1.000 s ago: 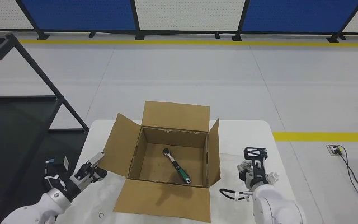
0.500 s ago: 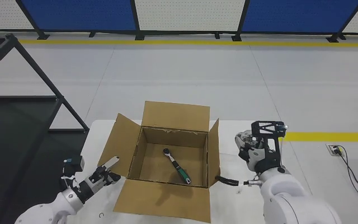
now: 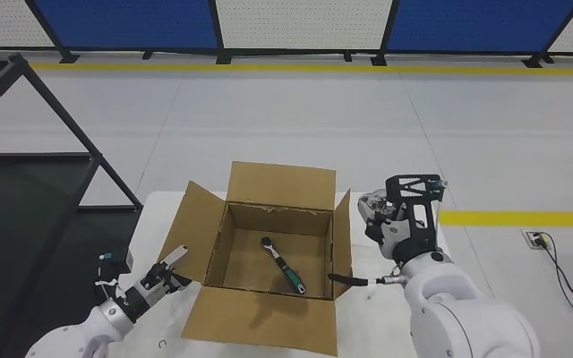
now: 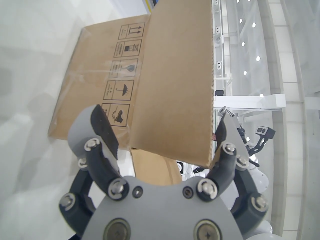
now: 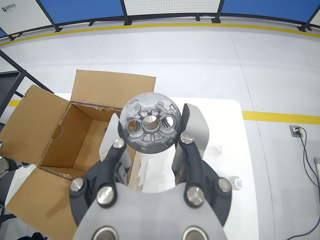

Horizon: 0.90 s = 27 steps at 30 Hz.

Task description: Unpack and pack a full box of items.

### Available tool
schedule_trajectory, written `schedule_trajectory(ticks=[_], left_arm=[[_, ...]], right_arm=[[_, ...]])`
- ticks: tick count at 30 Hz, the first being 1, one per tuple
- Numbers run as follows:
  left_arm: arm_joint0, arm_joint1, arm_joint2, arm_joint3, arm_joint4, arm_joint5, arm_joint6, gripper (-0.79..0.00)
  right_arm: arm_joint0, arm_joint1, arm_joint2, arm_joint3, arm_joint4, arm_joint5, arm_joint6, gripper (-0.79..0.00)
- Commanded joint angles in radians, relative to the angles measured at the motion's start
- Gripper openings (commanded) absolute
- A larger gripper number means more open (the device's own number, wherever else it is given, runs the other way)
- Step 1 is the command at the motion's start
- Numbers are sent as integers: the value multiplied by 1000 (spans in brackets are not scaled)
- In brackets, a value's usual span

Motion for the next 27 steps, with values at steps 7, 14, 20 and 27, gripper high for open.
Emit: schedule_trajectory(ticks=[7, 14, 20, 27], left_arm=[[4, -1, -16, -21, -2, -4, 38, 0], [27, -2, -92, -18, -60, -29, 112, 0], [63, -4, -125, -22, -100, -53, 129, 0], [81, -8, -112, -36, -107, -68, 131, 0]], right_arm=[[-9, -2, -74, 21, 60, -51, -108, -785], [173, -24, -245, 228, 110, -84, -24, -785], [339, -60, -366, 549, 169, -50, 0, -785], [463, -111, -474, 936, 256, -4, -76, -785]])
